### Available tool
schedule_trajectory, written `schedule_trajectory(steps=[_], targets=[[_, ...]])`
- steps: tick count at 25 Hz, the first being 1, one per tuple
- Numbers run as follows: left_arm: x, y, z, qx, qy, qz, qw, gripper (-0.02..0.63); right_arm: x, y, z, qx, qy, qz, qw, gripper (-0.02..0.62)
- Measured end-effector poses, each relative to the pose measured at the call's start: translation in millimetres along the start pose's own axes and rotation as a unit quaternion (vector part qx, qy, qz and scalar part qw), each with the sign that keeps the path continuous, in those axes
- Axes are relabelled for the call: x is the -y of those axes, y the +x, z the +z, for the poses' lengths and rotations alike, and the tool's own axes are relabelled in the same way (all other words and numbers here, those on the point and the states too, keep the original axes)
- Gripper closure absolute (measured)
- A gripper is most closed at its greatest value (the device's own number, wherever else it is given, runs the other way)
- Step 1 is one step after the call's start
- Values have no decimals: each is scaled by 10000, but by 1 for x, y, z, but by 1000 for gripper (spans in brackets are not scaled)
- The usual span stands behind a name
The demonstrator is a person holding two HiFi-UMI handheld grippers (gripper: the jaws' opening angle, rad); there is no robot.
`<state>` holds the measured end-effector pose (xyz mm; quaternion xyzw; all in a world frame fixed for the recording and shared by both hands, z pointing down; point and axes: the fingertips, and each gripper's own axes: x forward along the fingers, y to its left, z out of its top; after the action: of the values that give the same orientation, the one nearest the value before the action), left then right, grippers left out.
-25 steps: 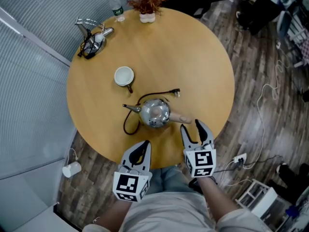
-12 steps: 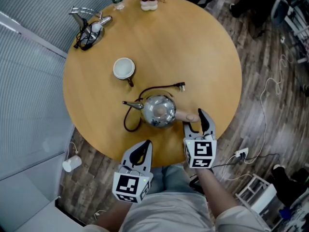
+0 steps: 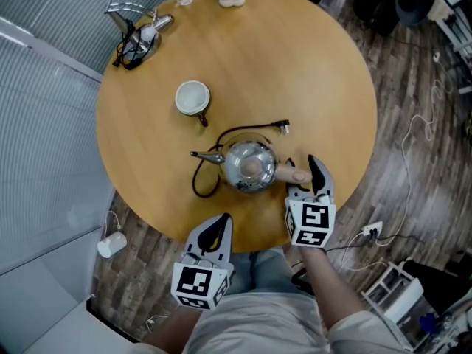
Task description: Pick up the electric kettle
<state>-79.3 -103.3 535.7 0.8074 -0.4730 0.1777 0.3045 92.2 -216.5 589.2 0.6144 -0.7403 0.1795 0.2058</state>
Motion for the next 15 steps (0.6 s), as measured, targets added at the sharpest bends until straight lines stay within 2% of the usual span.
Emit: schedule_trajectory(steps=[2, 6, 15], targets=[[-2, 0, -1, -21, -18, 6, 10000, 603, -1, 4, 0, -4, 38, -17, 10000, 393], [-5, -1, -4, -49, -60, 32, 10000, 603, -5, 7, 1, 69, 92, -21, 9999, 492], [-8, -3, -10, -56, -107, 81, 9999, 603, -3, 6, 4, 313, 322, 13, 9990, 500]])
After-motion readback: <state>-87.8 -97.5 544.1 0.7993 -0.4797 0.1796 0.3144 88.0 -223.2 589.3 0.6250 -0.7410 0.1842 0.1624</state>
